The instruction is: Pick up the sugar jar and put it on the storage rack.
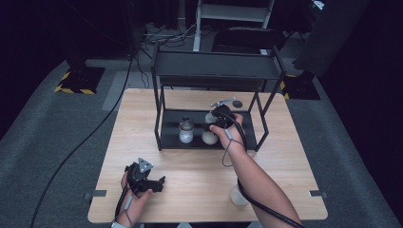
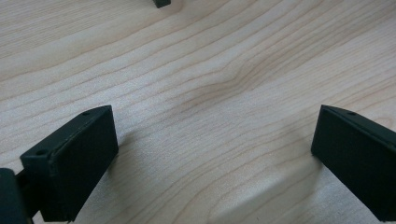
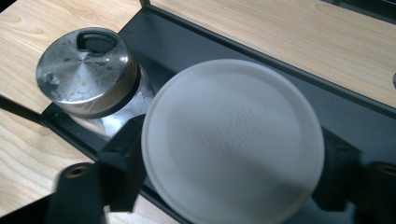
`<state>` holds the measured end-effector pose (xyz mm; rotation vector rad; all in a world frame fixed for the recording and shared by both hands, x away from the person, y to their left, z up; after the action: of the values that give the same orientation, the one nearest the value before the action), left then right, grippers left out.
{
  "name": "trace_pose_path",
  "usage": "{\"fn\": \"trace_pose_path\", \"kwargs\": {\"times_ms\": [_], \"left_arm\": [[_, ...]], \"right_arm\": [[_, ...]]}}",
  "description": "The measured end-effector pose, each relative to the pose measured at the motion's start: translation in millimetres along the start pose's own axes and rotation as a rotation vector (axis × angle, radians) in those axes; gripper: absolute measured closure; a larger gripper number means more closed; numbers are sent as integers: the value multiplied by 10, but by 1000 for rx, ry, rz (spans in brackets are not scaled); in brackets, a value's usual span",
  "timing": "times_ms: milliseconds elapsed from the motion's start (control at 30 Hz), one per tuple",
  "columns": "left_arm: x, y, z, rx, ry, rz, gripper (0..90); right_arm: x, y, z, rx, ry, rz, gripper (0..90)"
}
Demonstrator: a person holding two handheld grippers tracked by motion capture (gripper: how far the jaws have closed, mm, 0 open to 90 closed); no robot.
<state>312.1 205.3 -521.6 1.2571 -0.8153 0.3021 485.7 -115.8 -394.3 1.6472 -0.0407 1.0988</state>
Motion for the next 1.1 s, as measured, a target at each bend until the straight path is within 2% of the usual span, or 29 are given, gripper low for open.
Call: {"fn": "trace_pose_path", "kwargs": {"times_ms": [233,500,633,1100], "left_arm": [[1,1,-2,0,-3,-2,0],[1,1,-2,0,-3,-2,0],[1,1,-2,0,-3,-2,0],[1,1,-2,0,-3,-2,0]], "right_arm": [[-10,236,-16,11,-11,47,153],[-62,633,-73,22,37,105,128],[-127,825,-87,37,41,126,112],[-460,1389,-72,38,53,194,90]]}}
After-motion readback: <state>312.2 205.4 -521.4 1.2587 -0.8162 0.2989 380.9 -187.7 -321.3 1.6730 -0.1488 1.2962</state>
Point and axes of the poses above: each handheld gripper's, and its own axes: y roughly backward along the jaws, x roughly out of its top, z roughly to its right, the point moved 10 cm from there along -y, roughly forward along the jaws, and after that the axes turned 5 degrees about y, right-handed, at the moved point
